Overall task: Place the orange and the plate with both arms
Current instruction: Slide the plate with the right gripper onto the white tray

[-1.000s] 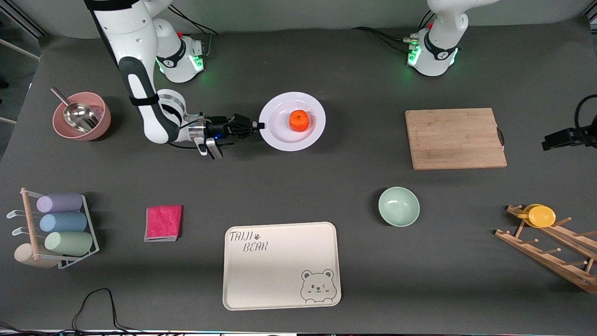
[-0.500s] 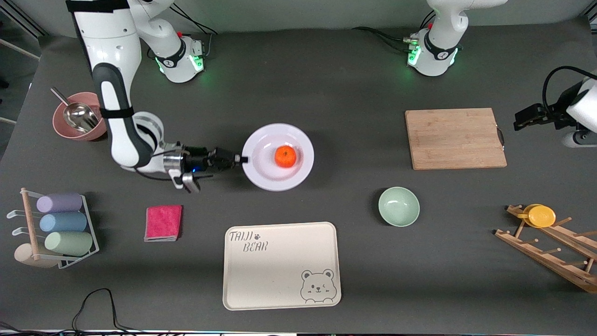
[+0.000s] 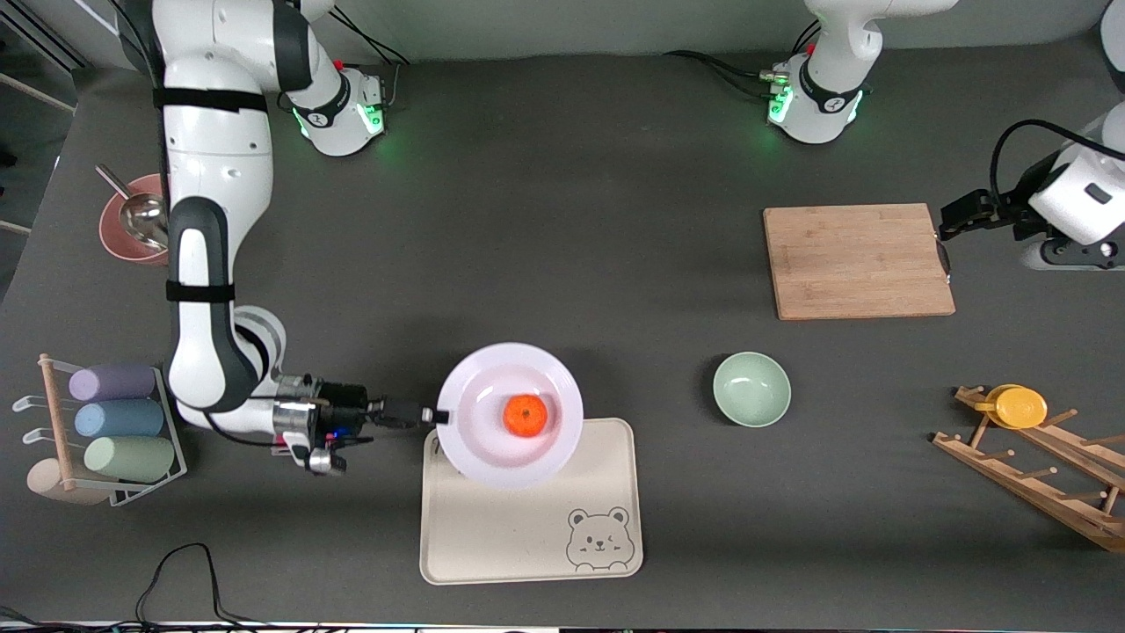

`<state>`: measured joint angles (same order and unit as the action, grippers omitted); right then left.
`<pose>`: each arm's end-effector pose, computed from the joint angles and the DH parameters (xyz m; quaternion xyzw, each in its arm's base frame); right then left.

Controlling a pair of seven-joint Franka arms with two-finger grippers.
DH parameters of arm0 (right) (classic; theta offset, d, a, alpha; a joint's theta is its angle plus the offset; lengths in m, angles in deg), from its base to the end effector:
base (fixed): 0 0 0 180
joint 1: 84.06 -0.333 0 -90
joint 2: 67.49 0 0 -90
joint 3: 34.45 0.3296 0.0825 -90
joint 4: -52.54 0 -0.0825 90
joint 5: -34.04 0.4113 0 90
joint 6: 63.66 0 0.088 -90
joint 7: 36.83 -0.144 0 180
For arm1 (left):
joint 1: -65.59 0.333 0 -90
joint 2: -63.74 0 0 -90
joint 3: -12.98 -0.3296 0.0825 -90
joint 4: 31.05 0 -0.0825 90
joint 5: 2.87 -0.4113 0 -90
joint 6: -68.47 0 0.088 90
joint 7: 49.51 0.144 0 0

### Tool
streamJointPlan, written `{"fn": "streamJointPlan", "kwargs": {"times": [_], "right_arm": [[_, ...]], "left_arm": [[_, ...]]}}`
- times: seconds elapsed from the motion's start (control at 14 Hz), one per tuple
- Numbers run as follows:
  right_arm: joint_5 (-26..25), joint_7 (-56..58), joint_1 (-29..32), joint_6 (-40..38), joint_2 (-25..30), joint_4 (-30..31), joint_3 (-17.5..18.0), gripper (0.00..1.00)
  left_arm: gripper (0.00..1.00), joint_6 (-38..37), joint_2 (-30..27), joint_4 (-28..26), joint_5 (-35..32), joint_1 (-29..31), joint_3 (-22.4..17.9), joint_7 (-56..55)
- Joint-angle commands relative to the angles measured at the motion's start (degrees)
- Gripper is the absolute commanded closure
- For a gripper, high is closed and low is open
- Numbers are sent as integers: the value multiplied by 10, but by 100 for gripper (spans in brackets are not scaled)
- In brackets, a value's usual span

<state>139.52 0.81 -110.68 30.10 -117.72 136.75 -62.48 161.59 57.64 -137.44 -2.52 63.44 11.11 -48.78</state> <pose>0.7388 0.1985 0.2135 -0.7736 0.0366 -0.0297 0.6319 0.5358 -0.0029 0.5233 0.9980 -0.0086 -0.0625 0.0050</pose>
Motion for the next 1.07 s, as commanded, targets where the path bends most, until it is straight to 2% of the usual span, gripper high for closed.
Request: {"fn": "streamJointPlan", "kwargs": {"times": [0.0,0.14,0.36,0.57,1.0], "right_arm": [[49,-42,24,-11,-87,-129,17,100],[53,-35,24,2,-113,-152,18,100],[54,-16,23,24,-137,-155,19,100],[54,28,24,64,-159,-157,39,100],[54,71,26,79,-185,-157,40,100]], "left_arm": [[0,3,-14,-18,3,-10,-9,-10],[0,6,-14,-24,3,-12,-9,-10],[0,8,-13,-24,4,-7,-11,18],[0,6,-12,-21,4,-7,-11,15],[0,14,-14,-21,25,-4,-15,25]]}}
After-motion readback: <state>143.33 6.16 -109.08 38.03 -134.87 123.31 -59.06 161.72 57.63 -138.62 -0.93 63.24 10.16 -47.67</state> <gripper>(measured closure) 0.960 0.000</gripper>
